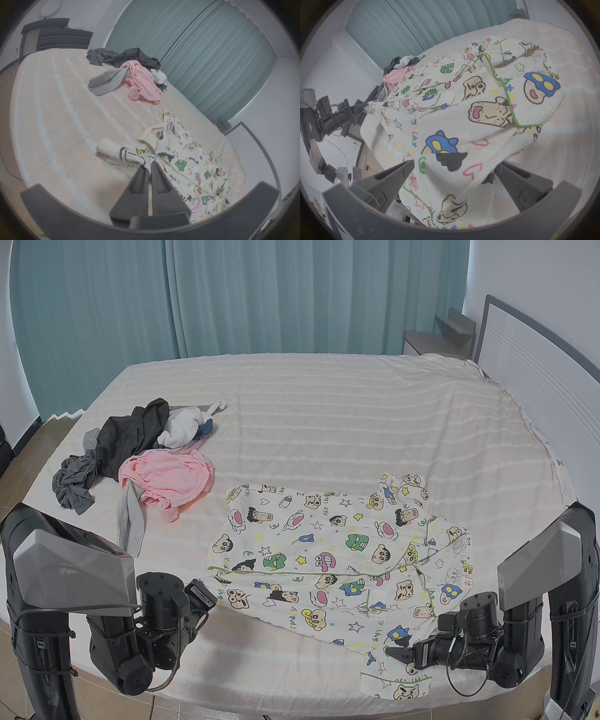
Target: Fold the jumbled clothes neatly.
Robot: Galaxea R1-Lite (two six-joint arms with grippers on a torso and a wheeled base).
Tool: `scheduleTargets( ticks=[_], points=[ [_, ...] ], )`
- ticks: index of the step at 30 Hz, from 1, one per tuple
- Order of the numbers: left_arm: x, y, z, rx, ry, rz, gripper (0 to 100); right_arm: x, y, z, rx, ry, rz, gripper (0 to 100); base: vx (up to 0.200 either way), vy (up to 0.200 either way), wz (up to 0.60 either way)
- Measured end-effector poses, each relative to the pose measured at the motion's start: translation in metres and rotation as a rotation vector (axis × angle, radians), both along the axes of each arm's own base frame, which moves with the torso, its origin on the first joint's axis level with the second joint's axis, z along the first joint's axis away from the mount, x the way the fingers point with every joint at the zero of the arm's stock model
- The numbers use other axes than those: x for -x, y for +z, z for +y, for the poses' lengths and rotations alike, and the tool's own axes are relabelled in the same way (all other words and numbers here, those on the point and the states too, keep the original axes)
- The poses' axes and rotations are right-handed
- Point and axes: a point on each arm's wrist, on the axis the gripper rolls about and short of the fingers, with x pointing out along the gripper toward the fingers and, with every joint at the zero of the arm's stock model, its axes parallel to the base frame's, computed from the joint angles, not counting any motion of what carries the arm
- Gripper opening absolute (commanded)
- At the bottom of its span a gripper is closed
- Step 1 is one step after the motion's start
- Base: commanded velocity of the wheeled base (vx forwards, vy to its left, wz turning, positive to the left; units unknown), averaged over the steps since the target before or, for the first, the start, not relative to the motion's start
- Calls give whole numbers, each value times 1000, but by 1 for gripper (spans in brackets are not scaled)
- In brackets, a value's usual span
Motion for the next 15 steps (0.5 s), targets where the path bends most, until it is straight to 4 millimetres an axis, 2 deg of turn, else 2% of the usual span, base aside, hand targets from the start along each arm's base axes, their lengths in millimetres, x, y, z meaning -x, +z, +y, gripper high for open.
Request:
scheduleTargets(
  ticks=[7,15],
  points=[
    [-7,13,-1,24,4,-57,0,-6,4,-6,20,-38,-39,100,0,0,0],
    [-21,32,-3,17,-1,-151,0,-10,14,-29,16,-130,-55,100,0,0,0]
  ],
)
